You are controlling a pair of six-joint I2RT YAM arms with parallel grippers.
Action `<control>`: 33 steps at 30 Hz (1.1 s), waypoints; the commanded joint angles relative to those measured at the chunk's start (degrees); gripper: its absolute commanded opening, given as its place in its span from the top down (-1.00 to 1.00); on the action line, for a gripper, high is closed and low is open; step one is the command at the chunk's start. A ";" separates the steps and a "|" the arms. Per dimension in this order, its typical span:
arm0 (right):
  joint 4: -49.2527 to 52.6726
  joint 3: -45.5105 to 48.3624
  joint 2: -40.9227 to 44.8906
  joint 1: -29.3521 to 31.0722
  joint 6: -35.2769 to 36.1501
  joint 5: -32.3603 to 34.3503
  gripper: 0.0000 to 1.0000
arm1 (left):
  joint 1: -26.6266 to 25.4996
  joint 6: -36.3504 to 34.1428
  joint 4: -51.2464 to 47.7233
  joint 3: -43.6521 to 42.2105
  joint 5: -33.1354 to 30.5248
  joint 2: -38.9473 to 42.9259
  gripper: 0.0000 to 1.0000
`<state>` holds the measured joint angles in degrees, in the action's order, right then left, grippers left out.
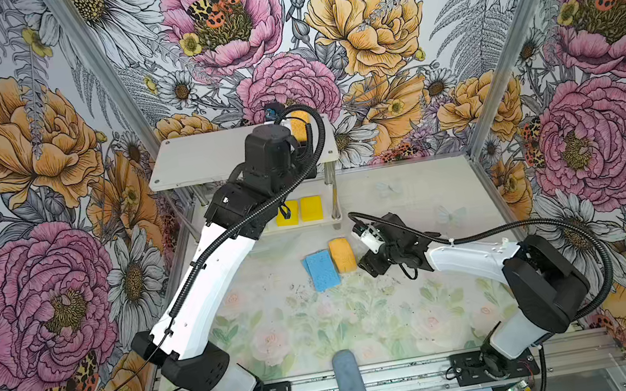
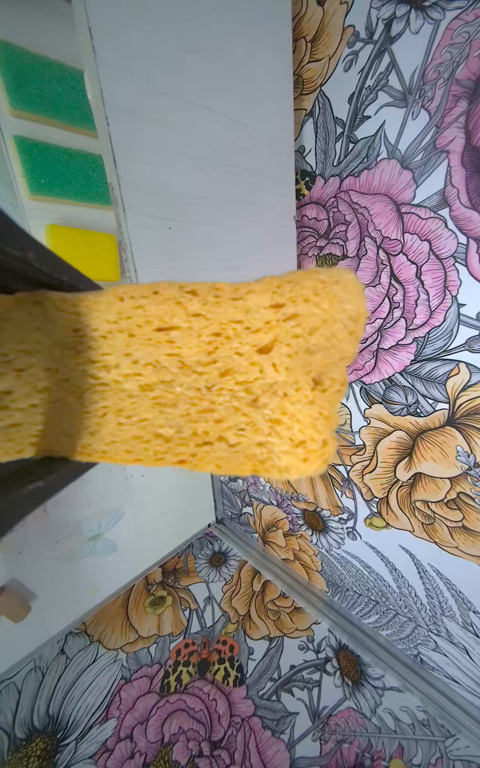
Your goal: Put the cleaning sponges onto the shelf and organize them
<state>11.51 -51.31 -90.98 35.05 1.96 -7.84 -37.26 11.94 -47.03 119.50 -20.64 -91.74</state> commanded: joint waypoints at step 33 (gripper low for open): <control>-1.92 1.39 0.76 -0.07 -0.90 0.61 -0.51 | 9.66 2.01 -4.92 17.30 6.95 -19.78 -0.02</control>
<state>10.87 -50.15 -90.94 35.05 1.72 -7.79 -28.21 13.30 -52.47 134.50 -15.09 -111.24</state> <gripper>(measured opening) 0.756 0.513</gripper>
